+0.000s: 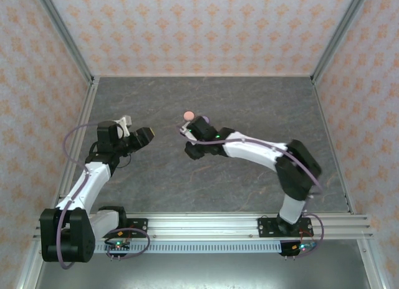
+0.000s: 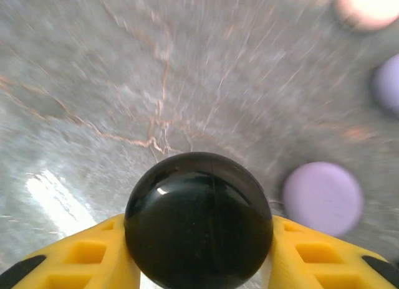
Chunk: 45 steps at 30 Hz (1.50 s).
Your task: Insert wireless bluetooth earbuds into charging case
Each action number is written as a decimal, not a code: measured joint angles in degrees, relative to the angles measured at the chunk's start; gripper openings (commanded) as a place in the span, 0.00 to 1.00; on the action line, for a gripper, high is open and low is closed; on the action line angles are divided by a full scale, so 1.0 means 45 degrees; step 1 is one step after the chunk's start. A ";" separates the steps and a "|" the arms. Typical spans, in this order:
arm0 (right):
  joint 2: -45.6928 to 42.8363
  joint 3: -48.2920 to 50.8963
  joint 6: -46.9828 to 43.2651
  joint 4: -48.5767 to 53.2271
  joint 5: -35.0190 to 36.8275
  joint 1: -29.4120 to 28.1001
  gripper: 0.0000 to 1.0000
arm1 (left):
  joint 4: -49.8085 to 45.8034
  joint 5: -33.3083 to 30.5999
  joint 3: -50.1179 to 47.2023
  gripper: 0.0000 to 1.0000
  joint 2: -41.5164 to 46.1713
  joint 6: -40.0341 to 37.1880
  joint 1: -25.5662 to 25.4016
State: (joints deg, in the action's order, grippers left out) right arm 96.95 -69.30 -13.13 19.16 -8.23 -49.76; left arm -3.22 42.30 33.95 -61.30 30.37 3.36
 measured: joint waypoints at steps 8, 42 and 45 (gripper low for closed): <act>-0.5173 0.3128 -0.1889 -0.2574 0.0311 0.0015 0.43 | 0.0457 0.2322 0.1428 0.67 0.0563 -0.0194 -0.2001; -0.8160 0.4784 -0.5926 -0.3118 -0.0160 0.0005 0.43 | 0.1171 0.3847 0.4163 0.36 -0.3031 -0.1438 -0.7145; -0.8077 0.4784 -0.5965 -0.3123 -0.0155 0.0010 0.43 | 0.1185 0.3852 0.4167 0.30 -0.3084 -0.1447 -0.7145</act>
State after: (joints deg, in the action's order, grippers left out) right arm 60.60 -47.77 -39.97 5.10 -8.93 -49.71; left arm 2.11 59.64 52.71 -75.18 23.86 -28.80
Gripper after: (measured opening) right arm 0.430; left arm 0.337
